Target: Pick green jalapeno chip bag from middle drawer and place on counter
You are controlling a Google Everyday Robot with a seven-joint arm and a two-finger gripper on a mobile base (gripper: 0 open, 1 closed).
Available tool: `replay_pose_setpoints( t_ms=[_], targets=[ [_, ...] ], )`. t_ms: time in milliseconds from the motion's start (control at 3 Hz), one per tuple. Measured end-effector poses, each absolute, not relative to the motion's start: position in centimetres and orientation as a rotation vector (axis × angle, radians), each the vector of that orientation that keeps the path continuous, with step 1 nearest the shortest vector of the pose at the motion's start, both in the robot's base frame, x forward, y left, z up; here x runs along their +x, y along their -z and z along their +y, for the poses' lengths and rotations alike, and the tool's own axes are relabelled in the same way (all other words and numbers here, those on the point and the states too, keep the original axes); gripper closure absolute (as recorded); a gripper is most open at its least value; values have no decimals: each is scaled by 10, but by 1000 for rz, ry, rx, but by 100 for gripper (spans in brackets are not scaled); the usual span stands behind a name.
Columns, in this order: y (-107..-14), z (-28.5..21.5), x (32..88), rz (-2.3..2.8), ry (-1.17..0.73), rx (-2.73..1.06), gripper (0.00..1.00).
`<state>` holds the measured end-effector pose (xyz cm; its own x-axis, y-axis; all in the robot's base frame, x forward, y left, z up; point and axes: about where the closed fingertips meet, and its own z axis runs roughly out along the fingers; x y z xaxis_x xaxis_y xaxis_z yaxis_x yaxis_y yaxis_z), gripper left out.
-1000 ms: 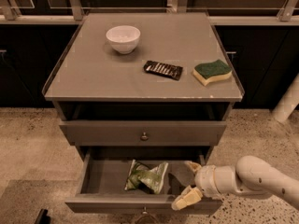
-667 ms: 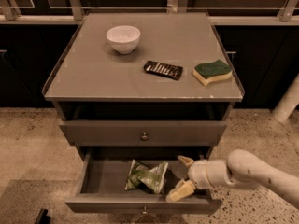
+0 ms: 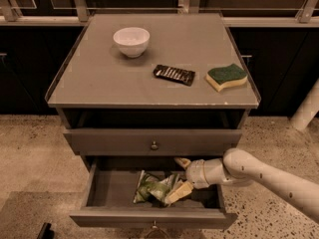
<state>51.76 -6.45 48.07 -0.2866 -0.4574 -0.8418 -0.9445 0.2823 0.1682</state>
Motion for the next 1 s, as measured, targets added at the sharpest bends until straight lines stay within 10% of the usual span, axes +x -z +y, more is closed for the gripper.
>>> replay_pose_setpoints(
  t_ms=[1000],
  targets=[
    [-465,-77,512,1923,-760,-1117,0]
  ],
)
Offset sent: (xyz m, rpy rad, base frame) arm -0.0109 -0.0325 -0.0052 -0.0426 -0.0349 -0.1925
